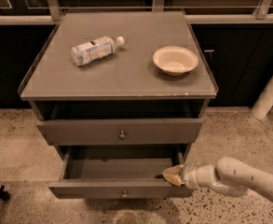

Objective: Open middle drawer

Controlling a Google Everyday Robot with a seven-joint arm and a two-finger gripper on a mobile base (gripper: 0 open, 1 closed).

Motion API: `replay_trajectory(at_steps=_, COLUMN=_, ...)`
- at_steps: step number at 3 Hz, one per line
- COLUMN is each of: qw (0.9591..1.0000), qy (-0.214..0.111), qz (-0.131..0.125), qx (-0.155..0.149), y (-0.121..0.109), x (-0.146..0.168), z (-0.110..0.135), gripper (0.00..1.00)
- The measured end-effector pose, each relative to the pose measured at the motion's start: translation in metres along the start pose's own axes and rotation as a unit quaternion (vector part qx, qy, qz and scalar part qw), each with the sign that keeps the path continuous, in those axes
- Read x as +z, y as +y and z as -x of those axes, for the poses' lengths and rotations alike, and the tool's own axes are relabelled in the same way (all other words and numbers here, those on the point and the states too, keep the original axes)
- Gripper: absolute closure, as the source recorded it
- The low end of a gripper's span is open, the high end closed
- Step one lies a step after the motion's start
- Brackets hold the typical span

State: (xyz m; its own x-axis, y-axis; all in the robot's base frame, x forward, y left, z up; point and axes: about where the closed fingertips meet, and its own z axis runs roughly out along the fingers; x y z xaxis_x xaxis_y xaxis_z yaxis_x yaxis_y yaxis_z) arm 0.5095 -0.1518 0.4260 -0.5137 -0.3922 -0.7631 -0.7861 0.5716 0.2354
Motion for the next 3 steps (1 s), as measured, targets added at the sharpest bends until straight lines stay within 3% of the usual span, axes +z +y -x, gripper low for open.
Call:
replay_trajectory(at_steps=1, qw=0.9986, qy=0.036, qz=0.039, qx=0.002, y=0.02, x=0.003, z=-0.011, gripper=1.0)
replay_trajectory(at_steps=2, qw=0.9986, qy=0.036, qz=0.039, qx=0.002, y=0.021, x=0.0, z=-0.007, gripper=1.0)
replay_trajectory(at_steps=3, qw=0.9968, qy=0.052, qz=0.06, qx=0.009, y=0.037, x=-0.005, z=-0.02, gripper=1.0)
